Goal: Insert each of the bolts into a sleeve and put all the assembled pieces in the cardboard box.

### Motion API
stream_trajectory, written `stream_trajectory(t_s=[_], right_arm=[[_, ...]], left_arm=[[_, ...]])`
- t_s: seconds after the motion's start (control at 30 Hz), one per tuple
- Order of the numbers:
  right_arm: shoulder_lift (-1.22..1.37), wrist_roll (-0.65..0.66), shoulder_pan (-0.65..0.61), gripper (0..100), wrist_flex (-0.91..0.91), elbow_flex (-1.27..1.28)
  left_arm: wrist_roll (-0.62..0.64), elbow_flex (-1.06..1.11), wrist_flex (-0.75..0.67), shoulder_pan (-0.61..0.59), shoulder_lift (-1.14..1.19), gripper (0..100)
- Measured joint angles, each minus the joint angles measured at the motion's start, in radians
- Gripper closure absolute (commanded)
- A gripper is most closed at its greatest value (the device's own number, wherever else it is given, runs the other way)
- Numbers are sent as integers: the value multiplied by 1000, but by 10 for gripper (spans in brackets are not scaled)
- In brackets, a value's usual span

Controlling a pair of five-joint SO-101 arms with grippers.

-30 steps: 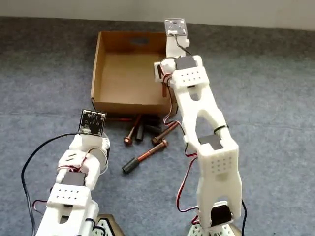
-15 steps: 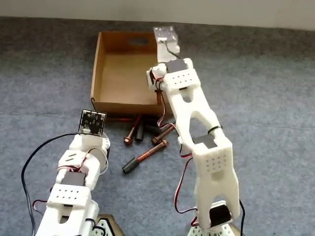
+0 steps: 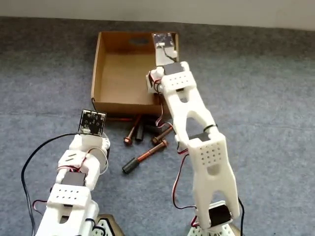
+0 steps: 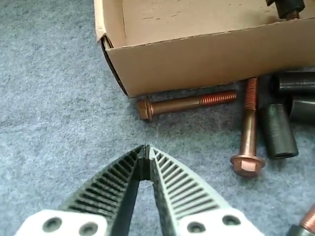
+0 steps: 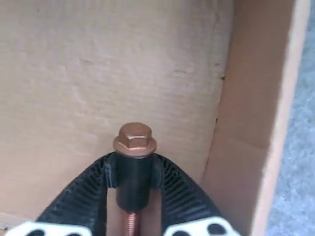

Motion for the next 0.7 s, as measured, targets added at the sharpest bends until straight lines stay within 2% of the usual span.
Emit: stream_trajectory(t_s=[0.4,0.6,0.7], right_arm=[[46,0,0,986,0,-26],[46,0,0,896,0,-26],[48,0,0,889,0,-26]], left_arm=[[0,0,0,0,0,990],[0,0,0,0,0,990],[0,0,0,0,0,990]])
